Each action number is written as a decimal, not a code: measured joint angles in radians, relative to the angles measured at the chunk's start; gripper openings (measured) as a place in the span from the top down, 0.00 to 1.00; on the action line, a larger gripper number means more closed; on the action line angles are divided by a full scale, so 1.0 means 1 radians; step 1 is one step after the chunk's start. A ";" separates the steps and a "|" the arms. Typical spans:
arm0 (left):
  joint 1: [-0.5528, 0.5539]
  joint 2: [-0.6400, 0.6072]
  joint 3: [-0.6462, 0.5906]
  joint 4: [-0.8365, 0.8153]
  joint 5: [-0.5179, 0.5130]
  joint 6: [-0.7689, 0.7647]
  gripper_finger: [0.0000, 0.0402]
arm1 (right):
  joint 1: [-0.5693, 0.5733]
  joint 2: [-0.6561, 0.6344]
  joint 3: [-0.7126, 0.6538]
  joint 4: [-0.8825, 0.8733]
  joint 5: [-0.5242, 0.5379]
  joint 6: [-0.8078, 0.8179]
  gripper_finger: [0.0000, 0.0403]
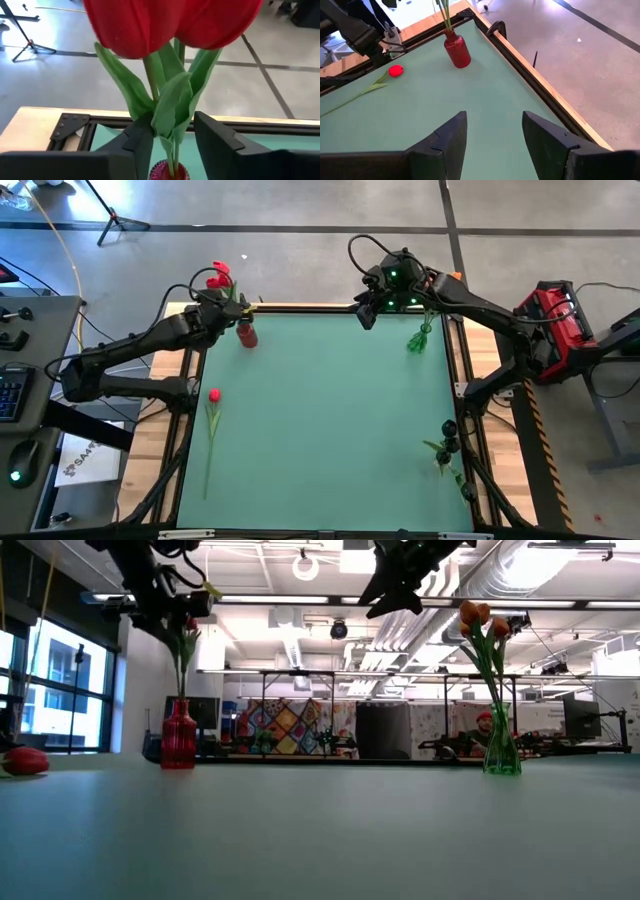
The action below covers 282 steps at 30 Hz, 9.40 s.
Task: Sort flowers into vase by color
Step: Put the right red tulip into the red flower vase, then put the red tulip into the red flower vase
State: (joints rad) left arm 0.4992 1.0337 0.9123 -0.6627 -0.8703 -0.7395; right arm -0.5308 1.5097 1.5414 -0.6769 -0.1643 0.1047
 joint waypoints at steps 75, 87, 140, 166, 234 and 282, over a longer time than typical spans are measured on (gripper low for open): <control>-0.293 -0.143 0.239 -0.753 0.523 -0.358 0.69 | 0.072 -0.046 0.000 -0.127 -0.016 -0.001 0.56; -0.568 -0.123 -0.058 -0.510 0.578 -0.727 0.70 | 0.088 -0.100 0.000 -0.215 -0.006 -0.031 0.56; -0.988 0.454 -0.187 -0.393 0.965 -1.126 0.81 | 0.455 -0.132 -0.510 0.546 0.088 0.546 0.56; -1.211 0.455 -0.269 -0.231 1.040 -1.440 0.81 | 0.367 -0.132 -0.509 0.537 0.036 0.497 0.56; -0.812 0.232 -0.126 0.564 0.264 0.081 1.00 | 0.436 0.016 -0.509 1.122 0.111 0.576 0.62; -0.769 0.149 -0.125 0.367 0.247 -0.196 0.78 | 0.417 0.039 -0.497 1.093 0.161 0.483 1.00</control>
State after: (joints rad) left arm -0.2697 1.1832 0.7876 -0.2954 -0.6231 -0.9360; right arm -0.1133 1.5486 1.0447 0.4163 -0.0031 0.5880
